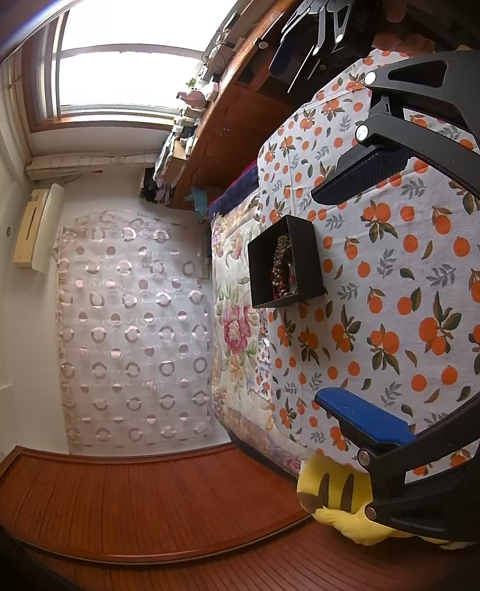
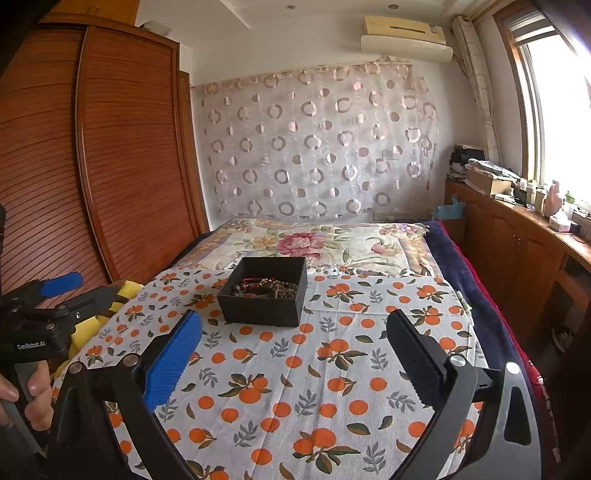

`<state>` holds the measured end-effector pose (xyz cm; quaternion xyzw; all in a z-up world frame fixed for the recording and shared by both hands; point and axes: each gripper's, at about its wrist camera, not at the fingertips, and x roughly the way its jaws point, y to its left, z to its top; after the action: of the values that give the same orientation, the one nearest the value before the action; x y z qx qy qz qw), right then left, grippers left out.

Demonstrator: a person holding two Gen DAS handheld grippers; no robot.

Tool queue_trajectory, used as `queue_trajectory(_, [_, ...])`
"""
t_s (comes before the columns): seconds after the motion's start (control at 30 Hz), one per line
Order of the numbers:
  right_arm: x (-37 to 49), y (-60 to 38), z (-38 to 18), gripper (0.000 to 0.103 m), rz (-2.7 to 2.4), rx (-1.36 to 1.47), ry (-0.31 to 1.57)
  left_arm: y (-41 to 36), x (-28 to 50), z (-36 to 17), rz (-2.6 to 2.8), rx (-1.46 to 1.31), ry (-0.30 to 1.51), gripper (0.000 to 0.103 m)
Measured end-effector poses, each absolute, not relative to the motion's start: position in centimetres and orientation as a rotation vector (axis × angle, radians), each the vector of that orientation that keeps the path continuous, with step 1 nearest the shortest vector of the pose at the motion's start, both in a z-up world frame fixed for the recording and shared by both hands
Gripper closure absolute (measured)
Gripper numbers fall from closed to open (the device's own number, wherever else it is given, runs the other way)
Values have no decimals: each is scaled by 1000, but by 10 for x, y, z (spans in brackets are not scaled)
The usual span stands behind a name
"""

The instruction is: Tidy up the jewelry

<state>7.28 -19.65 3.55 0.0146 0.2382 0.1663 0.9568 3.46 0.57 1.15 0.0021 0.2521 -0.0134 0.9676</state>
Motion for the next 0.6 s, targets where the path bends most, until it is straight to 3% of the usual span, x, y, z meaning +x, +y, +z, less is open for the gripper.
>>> queue_trajectory(0.6, [73,-198,35,2,336,30,482,4,33,12,-28,3,505,7])
